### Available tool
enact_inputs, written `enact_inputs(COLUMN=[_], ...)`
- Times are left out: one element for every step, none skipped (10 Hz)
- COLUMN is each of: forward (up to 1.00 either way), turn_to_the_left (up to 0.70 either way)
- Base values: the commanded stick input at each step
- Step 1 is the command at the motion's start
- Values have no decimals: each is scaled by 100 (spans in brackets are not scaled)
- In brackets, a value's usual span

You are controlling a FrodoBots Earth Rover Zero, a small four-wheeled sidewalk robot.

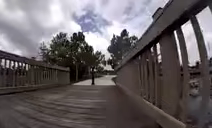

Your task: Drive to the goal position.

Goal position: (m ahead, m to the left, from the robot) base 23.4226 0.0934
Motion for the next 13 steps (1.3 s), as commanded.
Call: enact_inputs(forward=[60,60,60,60,60,60,60,60,60,60,60,60,61], turn_to_the_left=[4,12,15,5,2,2,1,1,1,1,1,1,1])
